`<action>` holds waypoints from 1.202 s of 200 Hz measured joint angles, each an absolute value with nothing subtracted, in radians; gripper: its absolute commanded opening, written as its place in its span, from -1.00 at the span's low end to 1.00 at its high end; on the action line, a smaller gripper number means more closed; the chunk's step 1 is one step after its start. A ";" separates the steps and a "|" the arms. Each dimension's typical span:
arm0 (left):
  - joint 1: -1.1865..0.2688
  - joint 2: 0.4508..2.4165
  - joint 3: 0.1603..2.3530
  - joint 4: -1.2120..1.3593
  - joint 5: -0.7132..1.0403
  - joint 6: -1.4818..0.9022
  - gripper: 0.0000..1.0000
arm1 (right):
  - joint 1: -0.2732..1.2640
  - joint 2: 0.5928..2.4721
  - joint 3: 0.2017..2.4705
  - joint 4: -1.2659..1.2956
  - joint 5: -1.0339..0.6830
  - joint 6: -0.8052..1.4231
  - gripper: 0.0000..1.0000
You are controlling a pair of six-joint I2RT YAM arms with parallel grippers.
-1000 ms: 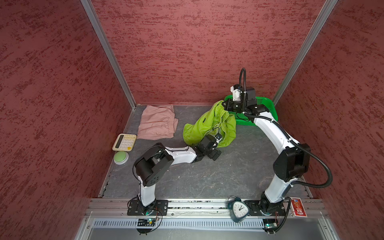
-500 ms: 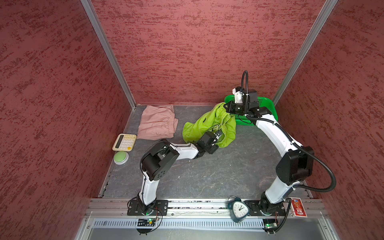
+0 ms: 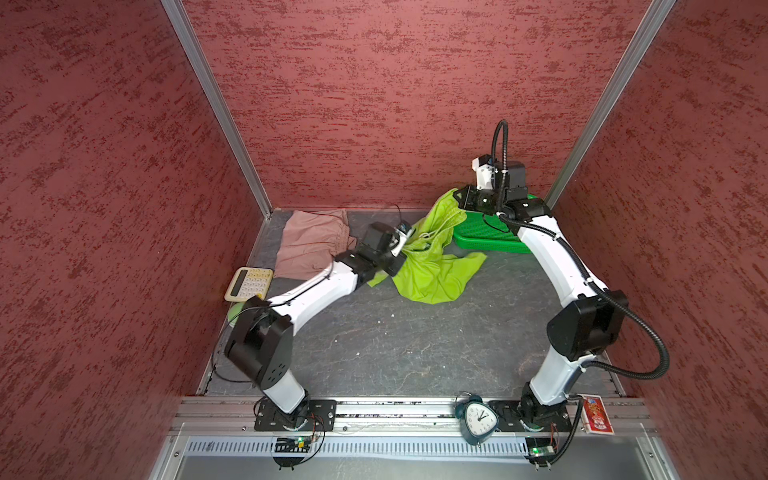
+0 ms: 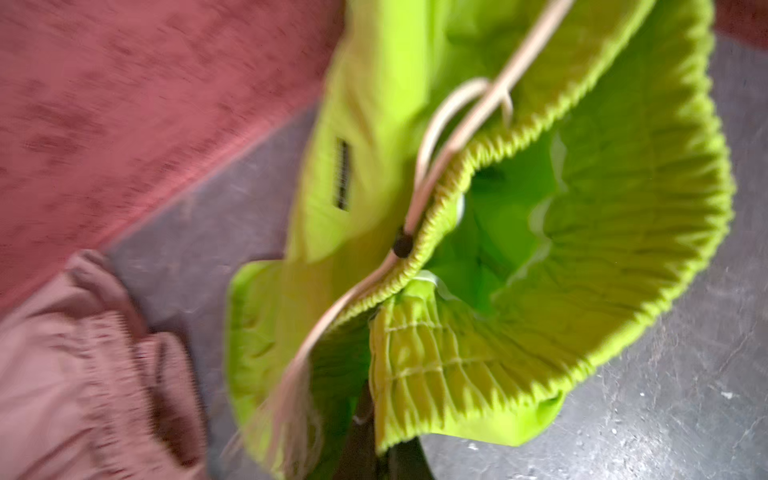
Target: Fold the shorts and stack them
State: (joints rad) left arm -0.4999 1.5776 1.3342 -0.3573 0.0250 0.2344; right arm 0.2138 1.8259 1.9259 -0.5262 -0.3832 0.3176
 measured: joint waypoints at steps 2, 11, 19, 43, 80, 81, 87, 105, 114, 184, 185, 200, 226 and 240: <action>-0.485 1.571 1.348 -0.369 0.030 0.236 -1.00 | 0.215 1.834 1.943 -0.526 -0.386 0.317 -1.00; -0.422 1.542 1.405 -0.404 0.053 0.245 -1.00 | 0.220 1.870 2.014 -0.522 -0.404 0.312 -1.00; -0.376 1.526 1.450 -0.427 0.066 0.255 -1.00 | 0.224 1.909 2.087 -0.519 -0.427 0.308 -1.00; -0.309 1.531 1.603 -0.487 0.083 0.301 -1.00 | 0.234 2.040 2.345 -0.516 -0.481 0.306 -1.00; -0.301 1.651 1.906 -0.545 0.033 0.399 -1.00 | 0.234 2.204 2.737 -0.533 -0.505 0.299 -1.00; -0.301 1.655 1.916 -0.547 0.031 0.402 -1.00 | 0.234 2.204 2.739 -0.532 -0.506 0.300 -1.00; -0.300 1.672 1.955 -0.554 0.016 0.419 -1.00 | 0.230 2.198 2.746 -0.529 -0.507 0.299 -1.00; -0.297 1.708 2.039 -0.561 -0.032 0.466 -1.00 | 0.218 2.138 2.690 -0.513 -0.508 0.293 -1.00; -0.297 1.706 2.044 -0.558 -0.052 0.482 -1.00 | 0.214 2.081 2.607 -0.496 -0.508 0.279 -1.00; -0.382 1.375 1.493 -0.467 -0.133 0.458 -1.00 | 0.221 1.428 1.515 -0.296 -0.488 0.239 -1.00; -0.389 1.365 1.478 -0.468 -0.134 0.454 -1.00 | 0.220 1.419 1.502 -0.295 -0.486 0.242 -1.00; -0.453 1.267 1.337 -0.467 -0.154 0.398 -0.90 | 0.221 1.263 1.285 -0.269 -0.465 0.283 -1.00; -0.577 1.122 1.108 -0.483 -0.207 0.272 -0.57 | 0.223 1.023 0.950 -0.200 -0.444 0.382 -0.80; -0.629 1.073 0.999 -0.510 -0.245 0.191 -0.16 | 0.226 0.944 0.802 -0.192 -0.437 0.439 -0.33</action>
